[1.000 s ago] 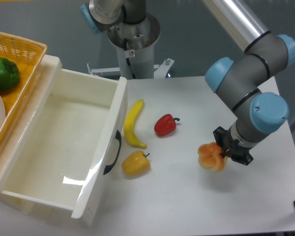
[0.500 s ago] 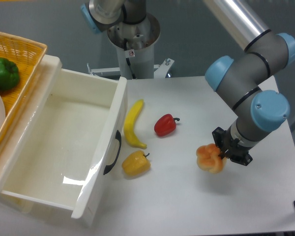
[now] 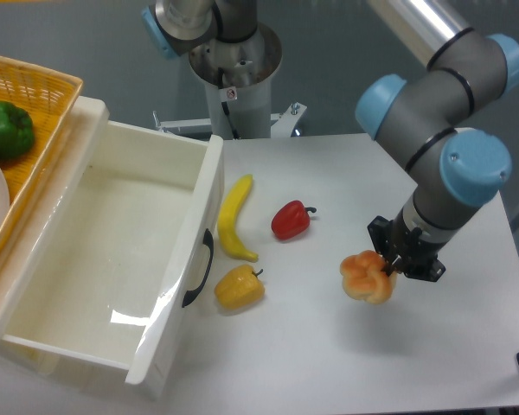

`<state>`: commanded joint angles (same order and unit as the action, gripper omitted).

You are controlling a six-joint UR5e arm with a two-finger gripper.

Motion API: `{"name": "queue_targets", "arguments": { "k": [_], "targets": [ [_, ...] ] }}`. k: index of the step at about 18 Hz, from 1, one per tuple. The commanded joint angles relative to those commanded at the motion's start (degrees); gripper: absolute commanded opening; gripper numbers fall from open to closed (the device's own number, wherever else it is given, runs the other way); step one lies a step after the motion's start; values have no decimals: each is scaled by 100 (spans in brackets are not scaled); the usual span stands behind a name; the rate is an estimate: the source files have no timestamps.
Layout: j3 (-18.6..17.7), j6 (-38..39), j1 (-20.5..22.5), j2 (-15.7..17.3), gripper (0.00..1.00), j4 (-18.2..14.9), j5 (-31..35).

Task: Place the round bread in the upper white drawer
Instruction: 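Carry the bread roll over the open white drawer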

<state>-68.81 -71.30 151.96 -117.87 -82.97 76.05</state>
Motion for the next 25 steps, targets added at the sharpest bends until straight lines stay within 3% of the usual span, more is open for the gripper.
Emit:
{"name": "queue_targets", "arguments": {
  "k": [3,9,13,16,20,25],
  "targets": [
    [-27,642,0,238,0,202,-511],
    [-141,1337,-88,660,0,255,-1267],
    [-378,1715,-395,871,0,571,-1531],
    [-387,2076,-544,1037,0,580,-1874],
    [-413,2498,-782,1275,0,589,-1927],
    [-685,2499,-1150,1346,0,720,-1927]
  ]
}}
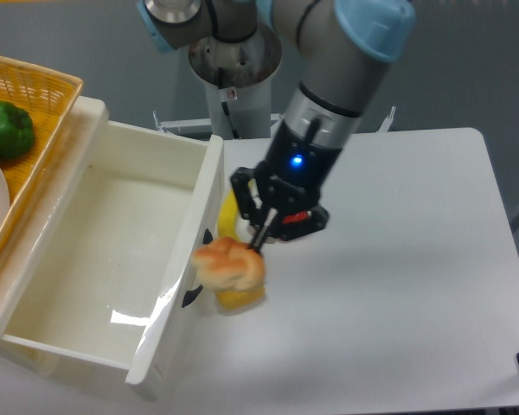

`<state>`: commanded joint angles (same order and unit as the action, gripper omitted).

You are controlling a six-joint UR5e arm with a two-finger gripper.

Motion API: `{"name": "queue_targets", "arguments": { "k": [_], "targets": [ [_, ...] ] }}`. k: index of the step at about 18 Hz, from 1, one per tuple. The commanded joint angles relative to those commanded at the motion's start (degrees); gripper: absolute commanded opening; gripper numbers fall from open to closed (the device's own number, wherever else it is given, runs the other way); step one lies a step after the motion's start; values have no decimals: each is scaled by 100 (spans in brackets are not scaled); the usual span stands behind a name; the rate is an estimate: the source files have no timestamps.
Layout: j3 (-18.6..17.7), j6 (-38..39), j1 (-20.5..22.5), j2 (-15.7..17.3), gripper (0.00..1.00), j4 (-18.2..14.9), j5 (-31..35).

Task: Place the round bread in the upper white drawer
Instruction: 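Carry the bread roll over the open white drawer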

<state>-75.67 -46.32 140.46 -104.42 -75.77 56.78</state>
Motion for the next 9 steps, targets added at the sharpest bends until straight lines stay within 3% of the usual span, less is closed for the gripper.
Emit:
{"name": "queue_targets", "arguments": {
  "k": [7,9],
  "targets": [
    [-141,176,-703,106,0,18,44],
    [-229,150,-800,106,7,27,53]
  ]
}}
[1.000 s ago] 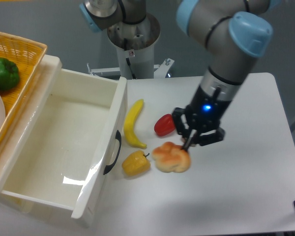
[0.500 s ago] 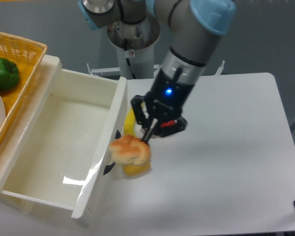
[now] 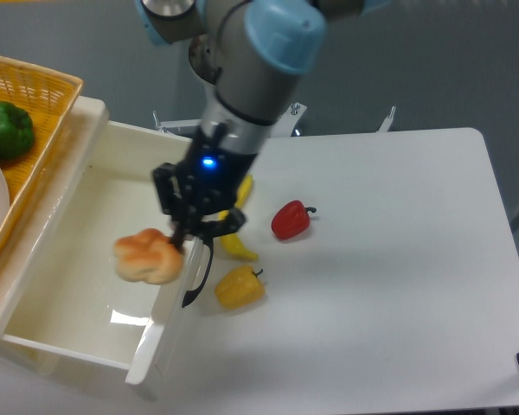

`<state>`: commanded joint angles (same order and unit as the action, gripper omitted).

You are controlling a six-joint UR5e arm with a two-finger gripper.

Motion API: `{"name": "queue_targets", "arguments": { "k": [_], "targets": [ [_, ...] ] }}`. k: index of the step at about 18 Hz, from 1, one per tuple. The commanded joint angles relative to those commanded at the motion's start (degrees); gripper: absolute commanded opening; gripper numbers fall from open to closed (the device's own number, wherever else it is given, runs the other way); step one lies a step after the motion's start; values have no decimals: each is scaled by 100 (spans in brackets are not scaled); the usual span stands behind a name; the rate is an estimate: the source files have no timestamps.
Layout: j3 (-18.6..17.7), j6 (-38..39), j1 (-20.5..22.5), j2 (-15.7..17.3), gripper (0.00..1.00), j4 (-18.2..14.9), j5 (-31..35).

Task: Place the round bread in the upper white drawer
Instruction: 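Carry the bread roll over the open white drawer, then lower the bread roll into the drawer and open the gripper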

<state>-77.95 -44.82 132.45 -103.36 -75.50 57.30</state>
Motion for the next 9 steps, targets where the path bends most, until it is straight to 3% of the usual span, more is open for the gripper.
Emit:
{"name": "queue_targets", "arguments": {
  "k": [6,8,9],
  "targets": [
    [-88,-53,-106,-9,56,26,9],
    [-97,-53,-106,-9,65,35,9],
    [-97,-53,-106,-9,75,35,9]
  ]
}}
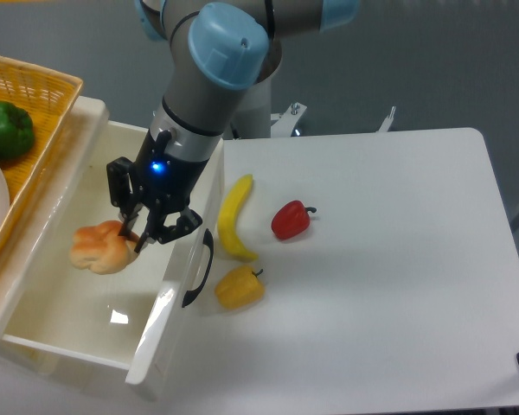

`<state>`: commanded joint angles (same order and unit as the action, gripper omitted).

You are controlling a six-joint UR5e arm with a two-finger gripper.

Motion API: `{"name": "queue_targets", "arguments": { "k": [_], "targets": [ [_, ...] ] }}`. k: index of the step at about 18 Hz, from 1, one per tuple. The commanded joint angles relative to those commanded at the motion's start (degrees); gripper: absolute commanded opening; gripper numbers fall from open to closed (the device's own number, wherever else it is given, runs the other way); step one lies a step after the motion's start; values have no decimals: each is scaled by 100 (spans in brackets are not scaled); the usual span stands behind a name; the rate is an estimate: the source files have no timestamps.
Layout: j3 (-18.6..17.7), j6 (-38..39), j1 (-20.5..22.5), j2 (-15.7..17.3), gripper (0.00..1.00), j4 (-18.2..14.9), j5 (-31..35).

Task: Place the round bread in the upper white drawer
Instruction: 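Lower the bread roll into the drawer and open the gripper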

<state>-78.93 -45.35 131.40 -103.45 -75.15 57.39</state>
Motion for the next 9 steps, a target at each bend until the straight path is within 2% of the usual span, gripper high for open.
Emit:
{"name": "queue_targets", "arguments": {
  "k": [6,9],
  "targets": [
    [-61,44,-44,-9,93,17,158],
    [-62,62,-44,-9,98,9,158]
  ]
}}
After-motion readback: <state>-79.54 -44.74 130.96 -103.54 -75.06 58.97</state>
